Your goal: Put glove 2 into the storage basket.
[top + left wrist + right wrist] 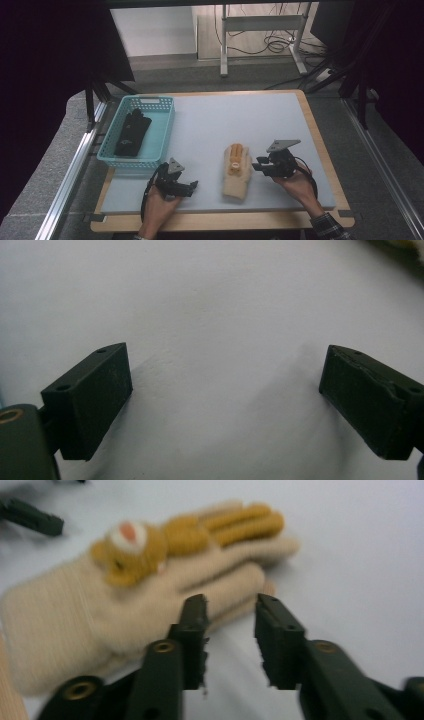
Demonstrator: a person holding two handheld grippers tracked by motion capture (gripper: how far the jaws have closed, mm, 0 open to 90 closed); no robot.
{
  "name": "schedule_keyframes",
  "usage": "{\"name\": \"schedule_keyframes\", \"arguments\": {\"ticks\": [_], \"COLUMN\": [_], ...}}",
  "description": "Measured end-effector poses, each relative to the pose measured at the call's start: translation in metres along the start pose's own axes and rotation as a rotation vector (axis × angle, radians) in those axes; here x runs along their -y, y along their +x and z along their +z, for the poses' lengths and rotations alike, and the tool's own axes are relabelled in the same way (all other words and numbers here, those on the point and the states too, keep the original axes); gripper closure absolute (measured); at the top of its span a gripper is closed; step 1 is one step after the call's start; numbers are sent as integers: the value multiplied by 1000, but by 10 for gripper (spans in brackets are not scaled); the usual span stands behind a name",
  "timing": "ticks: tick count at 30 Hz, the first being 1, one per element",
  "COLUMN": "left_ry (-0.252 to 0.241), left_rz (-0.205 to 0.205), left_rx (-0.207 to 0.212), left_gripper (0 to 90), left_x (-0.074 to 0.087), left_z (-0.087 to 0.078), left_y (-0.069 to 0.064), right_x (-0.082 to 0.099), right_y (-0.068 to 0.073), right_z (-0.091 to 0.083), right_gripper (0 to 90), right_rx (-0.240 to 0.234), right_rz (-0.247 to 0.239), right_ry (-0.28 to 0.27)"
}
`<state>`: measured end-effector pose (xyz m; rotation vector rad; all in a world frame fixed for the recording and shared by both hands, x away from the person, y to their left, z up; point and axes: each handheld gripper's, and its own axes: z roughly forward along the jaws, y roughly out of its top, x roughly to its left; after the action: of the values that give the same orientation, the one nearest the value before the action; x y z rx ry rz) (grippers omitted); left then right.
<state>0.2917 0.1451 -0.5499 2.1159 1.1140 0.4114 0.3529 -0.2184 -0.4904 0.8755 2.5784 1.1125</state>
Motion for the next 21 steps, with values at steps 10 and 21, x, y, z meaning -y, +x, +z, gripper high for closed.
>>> {"name": "schedule_keyframes", "arguments": {"ticks": [10, 21], "left_ry": [0, 0], "left_rz": [0, 1], "left_rx": [0, 0], "left_gripper": [71, 71], "left_x": [0, 0], "left_z": [0, 0], "left_y": [0, 0], "right_x": [23, 12], "right_y": [27, 47], "right_z": [19, 43], "right_gripper": [884, 879], "right_rx": [-91, -103], "right_rz": [-46, -86], "right_ry": [63, 46]}}
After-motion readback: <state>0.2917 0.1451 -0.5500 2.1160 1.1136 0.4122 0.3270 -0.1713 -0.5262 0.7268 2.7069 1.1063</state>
